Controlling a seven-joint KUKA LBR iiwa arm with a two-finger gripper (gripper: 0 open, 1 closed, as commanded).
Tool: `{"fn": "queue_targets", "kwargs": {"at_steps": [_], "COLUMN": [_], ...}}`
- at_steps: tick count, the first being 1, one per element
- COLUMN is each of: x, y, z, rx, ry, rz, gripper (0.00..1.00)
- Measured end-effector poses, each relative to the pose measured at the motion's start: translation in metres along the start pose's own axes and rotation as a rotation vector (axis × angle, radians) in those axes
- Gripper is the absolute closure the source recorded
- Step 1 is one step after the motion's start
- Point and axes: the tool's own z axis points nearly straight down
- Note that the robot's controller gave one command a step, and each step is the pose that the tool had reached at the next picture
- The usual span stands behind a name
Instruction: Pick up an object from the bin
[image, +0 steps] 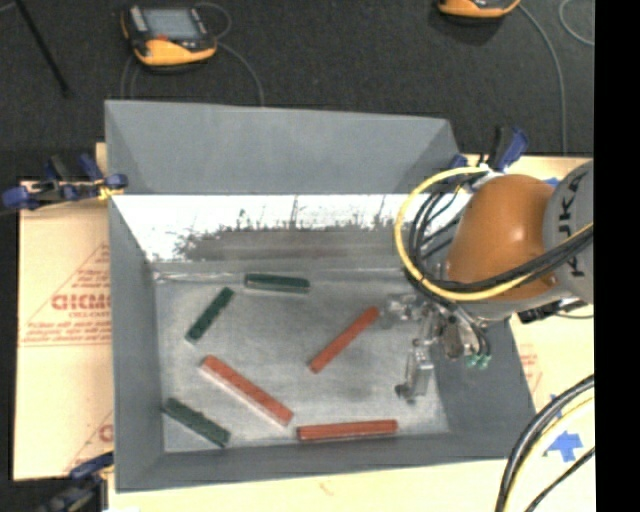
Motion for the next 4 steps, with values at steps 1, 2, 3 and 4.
{"fn": "queue_targets", "kwargs": {"at_steps": [1, 2, 3, 4], "x": [-0.030, -0.042, -0.069, -0.085], "y": [0.028, 0.036, 0.050, 0.051], "z": [0.009, 0.006, 0.082, 0.091], "rx": [-0.002, 0.000, -0.001, -0.002], "ry": [0.012, 0.004, 0.000, 0.004], "rz": [0.109, 0.074, -0.186, -0.187], "gripper": [0.00, 0.00, 0.00, 1.00]}}
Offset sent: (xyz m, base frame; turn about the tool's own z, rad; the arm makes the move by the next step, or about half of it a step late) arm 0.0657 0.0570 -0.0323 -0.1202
